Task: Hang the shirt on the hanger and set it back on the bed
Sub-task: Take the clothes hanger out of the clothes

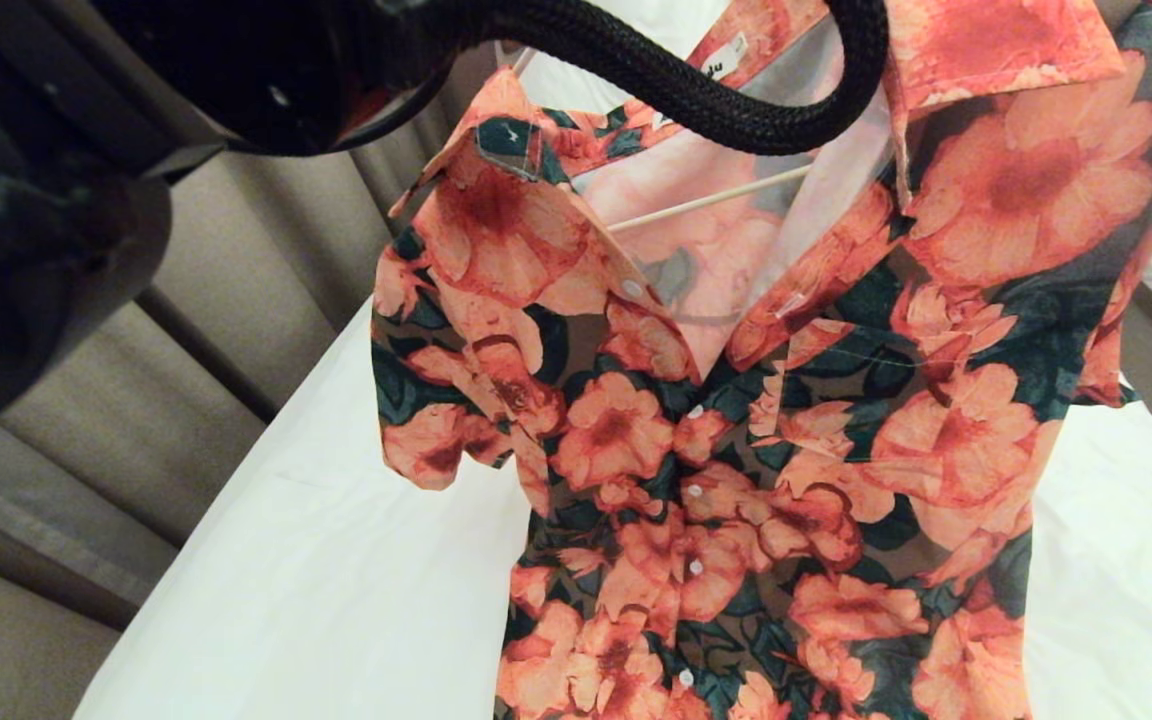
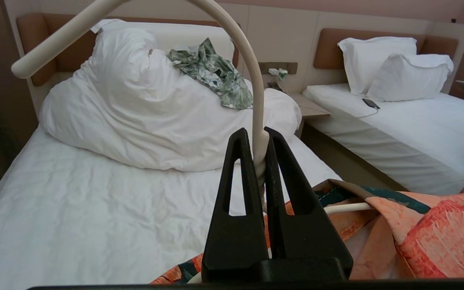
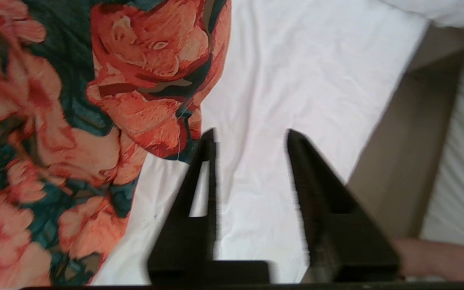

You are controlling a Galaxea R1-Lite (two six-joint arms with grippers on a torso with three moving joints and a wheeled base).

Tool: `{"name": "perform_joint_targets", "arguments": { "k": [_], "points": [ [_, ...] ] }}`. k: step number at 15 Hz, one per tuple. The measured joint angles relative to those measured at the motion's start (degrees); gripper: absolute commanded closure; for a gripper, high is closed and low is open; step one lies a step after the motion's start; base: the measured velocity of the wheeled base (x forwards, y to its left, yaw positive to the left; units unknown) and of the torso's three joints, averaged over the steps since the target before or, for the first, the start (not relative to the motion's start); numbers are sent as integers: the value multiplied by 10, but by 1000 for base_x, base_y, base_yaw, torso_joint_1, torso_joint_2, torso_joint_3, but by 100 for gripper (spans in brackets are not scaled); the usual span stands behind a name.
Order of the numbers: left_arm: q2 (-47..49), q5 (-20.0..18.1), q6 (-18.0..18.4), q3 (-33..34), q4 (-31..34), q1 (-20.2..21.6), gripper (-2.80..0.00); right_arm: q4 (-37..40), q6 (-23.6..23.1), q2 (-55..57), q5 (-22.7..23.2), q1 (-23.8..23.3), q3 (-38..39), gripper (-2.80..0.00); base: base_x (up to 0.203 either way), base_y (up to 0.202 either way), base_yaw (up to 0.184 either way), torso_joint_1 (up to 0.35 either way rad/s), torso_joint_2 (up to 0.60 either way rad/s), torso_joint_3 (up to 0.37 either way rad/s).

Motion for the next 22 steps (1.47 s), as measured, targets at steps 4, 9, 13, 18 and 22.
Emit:
{"name": "perform_joint_targets", "arguments": {
  "k": [4,9,13,18,22],
  "points": [
    [1,0,1,-3,6,0,0,11,-65,60,198,-75,-60,-280,0,0,0,0,0,0],
    [2,0,1,-4,6,-1,0,10,-114,148,352,-83,-127,-280,0,0,0,0,0,0],
    [2,0,4,-14,10,-1,0,-6,-121,195,355,-38,-143,0,0,0,0,0,0,0],
    [4,-1,4,-26,20,-3,0,15,-119,206,344,-24,-143,0,0,0,0,0,0,0],
    [6,-1,-2,-23,16,-9,0,47,-135,201,335,-31,-120,0,0,0,0,0,0,0]
  ]
}}
